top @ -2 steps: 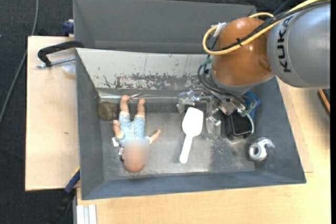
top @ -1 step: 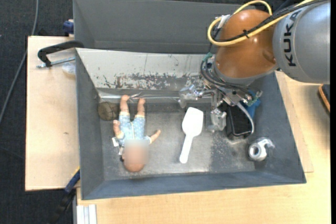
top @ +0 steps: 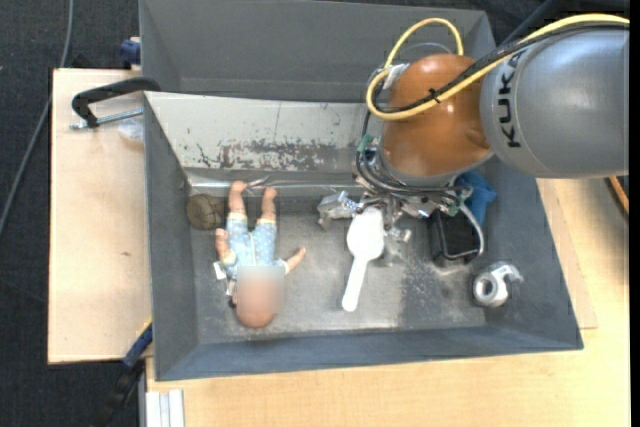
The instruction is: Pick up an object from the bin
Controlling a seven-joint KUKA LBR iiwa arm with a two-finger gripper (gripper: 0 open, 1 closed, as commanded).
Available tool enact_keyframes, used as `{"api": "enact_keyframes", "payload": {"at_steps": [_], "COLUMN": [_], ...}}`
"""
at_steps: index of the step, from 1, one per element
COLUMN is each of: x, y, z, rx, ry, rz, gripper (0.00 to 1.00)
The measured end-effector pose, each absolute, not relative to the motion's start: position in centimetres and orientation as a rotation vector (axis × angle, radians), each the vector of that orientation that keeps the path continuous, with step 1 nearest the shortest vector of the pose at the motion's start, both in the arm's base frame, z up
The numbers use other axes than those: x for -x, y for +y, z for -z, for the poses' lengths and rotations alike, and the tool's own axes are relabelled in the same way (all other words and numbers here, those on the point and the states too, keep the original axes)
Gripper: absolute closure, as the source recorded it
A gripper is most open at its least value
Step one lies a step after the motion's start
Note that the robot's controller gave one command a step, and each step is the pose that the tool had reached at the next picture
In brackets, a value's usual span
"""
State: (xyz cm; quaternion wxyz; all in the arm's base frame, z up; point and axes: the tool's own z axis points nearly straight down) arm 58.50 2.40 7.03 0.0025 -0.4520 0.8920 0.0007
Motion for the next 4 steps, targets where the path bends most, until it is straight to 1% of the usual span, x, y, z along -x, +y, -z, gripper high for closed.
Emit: {"api": "enact_keyframes", "payload": {"at_steps": [1,2,3,4], "x": [-59.4,-59.4,-59.3,-59.4], "y": [2.0,2.0,2.1,2.1], "z": [-7.1,-7.1,-7.6,-9.1], "rx": [1.642,1.643,1.643,1.640], "ry": [2.656,2.656,2.658,2.654], "rz": [0.006,0.006,0.003,0.006], "gripper": [1.00,1.00,1.00,1.00]}}
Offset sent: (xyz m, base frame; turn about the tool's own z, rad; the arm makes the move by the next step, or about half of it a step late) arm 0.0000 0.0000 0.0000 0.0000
